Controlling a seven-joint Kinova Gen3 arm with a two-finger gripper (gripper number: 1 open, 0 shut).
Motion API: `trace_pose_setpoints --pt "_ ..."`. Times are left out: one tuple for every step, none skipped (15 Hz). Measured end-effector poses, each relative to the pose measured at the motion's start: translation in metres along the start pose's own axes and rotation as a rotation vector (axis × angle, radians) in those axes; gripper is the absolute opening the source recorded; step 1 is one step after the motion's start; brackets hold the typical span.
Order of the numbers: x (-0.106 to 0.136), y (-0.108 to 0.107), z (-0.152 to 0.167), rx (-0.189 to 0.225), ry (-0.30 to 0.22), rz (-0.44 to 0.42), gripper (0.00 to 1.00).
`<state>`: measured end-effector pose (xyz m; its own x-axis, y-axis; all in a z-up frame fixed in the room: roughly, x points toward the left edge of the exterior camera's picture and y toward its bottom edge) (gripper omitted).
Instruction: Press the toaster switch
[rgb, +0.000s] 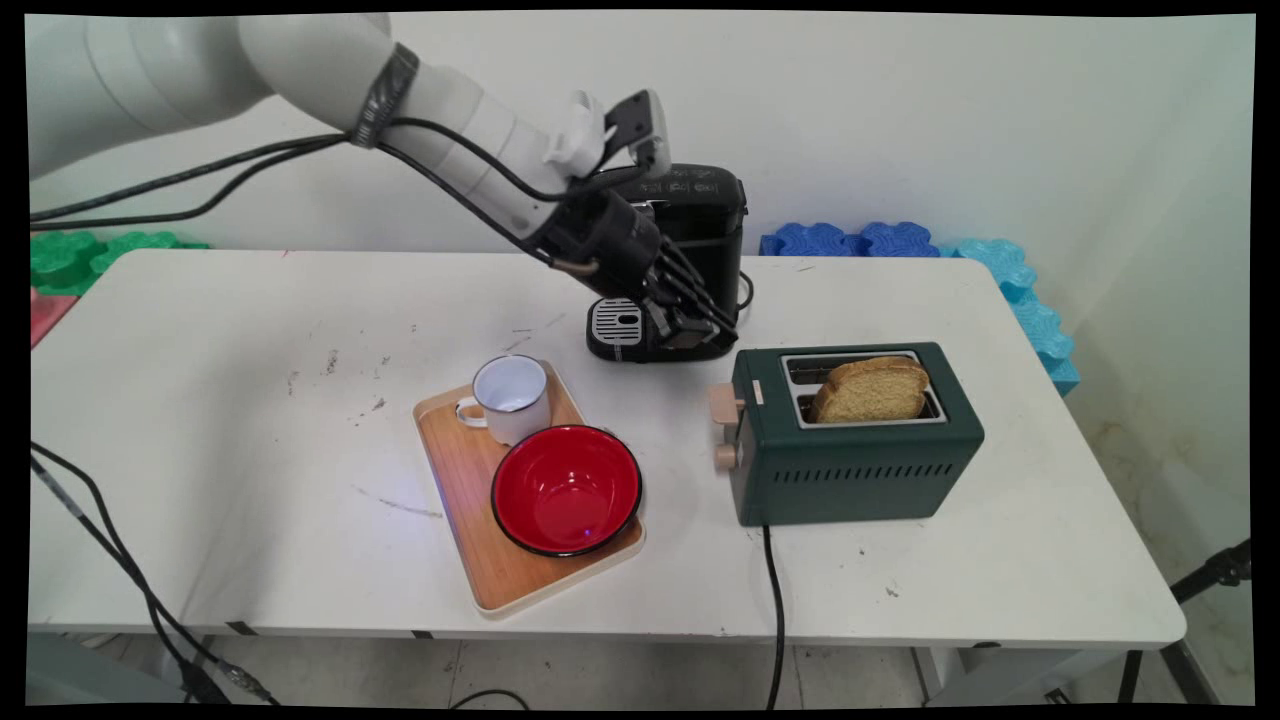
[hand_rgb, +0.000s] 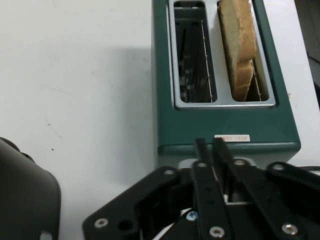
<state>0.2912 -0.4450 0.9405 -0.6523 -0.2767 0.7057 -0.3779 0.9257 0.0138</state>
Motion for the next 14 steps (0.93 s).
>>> trace_pose_setpoints --pt "0.000 0.000 0.003 -0.002 -0.007 0.002 0.00" --pt "0.001 0.000 0.006 -0.004 -0.011 0.003 0.00" --pt "0.001 0.000 0.008 -0.007 -0.017 0.003 0.00" --pt "0.001 0.000 0.010 -0.009 -0.021 0.002 0.00" --pt "0.002 0.001 0.013 -0.013 -0.027 0.001 0.00" --pt "0.002 0.001 0.016 -0.017 -0.033 0.000 0.00" --pt "0.002 0.002 0.018 -0.021 -0.041 -0.003 0.00" --pt "0.002 0.002 0.019 -0.024 -0.046 -0.004 0.00" --pt "0.002 0.003 0.021 -0.028 -0.056 -0.007 0.00" --pt "0.002 0.003 0.023 -0.031 -0.063 -0.009 0.00" --pt "0.001 0.004 0.024 -0.034 -0.071 -0.011 0.00" --pt "0.000 0.004 0.025 -0.038 -0.079 -0.013 0.00" --pt "0.000 0.004 0.026 -0.040 -0.086 -0.015 0.00" --pt "-0.001 0.005 0.026 -0.043 -0.092 -0.017 0.00"
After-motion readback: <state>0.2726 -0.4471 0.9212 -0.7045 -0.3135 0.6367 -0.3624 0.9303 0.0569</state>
